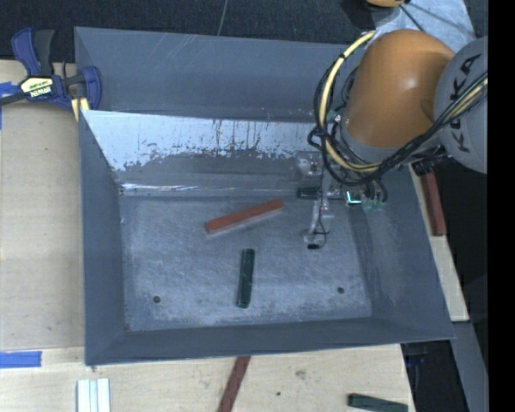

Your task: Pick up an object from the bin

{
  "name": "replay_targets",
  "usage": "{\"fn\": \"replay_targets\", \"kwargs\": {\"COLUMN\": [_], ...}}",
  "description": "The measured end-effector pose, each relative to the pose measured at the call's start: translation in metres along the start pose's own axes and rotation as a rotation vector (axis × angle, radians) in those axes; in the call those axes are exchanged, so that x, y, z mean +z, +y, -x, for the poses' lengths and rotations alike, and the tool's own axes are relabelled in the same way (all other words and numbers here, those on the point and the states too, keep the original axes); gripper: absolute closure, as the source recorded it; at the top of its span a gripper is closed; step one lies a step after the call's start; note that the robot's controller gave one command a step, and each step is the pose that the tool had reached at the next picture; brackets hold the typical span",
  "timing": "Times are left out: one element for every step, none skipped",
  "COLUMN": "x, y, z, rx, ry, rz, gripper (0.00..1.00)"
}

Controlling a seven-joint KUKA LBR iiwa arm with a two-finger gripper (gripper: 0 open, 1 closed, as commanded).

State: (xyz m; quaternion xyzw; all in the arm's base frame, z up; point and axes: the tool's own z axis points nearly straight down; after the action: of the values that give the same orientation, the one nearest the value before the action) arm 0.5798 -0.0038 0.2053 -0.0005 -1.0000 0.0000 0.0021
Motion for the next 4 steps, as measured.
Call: {"fn": "replay_targets", "kwargs": {"x": [-0.004,0.04,0.129,0.129], "y": [0.0,0.018,0.049,0.049], "z": [0.002,0.026,0.029,0.029], "rx": [0.0,-0.073,-0.207,-0.207], "ry": [-0.008,-0.014,-0.008,-0.008], "rz": [0.0,-0.001,0.0,0.0], "gripper": [0.0,0.0,1.0,1.0]}}
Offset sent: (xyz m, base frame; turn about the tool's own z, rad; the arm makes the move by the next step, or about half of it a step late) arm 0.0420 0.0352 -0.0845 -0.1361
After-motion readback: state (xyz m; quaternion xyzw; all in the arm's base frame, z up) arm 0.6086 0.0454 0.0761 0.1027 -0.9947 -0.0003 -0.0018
